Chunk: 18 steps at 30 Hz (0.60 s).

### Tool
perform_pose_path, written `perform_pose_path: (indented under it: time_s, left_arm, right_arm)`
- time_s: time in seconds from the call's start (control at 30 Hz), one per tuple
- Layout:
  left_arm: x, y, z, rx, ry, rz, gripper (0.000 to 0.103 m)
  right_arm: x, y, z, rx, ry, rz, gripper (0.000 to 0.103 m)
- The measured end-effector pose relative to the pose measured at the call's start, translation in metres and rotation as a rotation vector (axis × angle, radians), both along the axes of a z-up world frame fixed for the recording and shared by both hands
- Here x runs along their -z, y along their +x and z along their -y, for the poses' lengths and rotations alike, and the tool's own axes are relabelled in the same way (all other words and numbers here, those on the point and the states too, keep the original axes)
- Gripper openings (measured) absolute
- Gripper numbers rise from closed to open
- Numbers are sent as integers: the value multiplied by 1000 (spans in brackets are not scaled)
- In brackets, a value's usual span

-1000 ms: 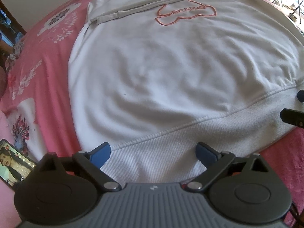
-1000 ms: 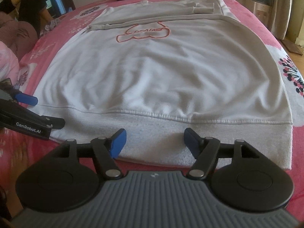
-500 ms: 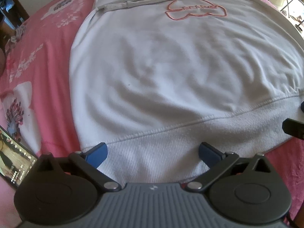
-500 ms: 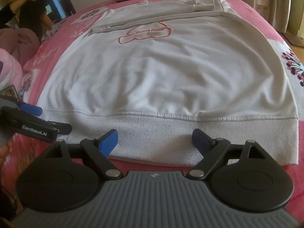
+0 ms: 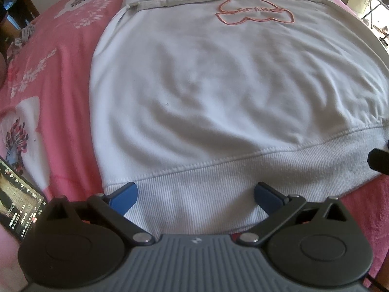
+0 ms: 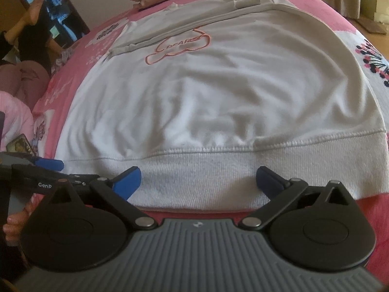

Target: Fold clothes

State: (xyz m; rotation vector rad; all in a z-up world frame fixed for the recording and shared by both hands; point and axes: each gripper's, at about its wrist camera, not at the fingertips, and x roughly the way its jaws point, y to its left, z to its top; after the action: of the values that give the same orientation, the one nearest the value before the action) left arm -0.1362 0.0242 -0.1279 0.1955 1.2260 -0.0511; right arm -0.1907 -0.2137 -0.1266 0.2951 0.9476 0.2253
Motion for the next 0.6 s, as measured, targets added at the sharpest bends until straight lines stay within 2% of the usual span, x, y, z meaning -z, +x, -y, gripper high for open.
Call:
perform_pose_path:
  time_s: [0.5, 0.6]
  left_arm:
    - [1, -2, -2, 0, 7, -3, 103]
    - [1, -1, -4, -8, 7, -7, 103]
  right_arm:
    - [-10, -2, -3, 61, -127, 68, 102]
    - [-13, -2, 1, 91, -178, 97, 102]
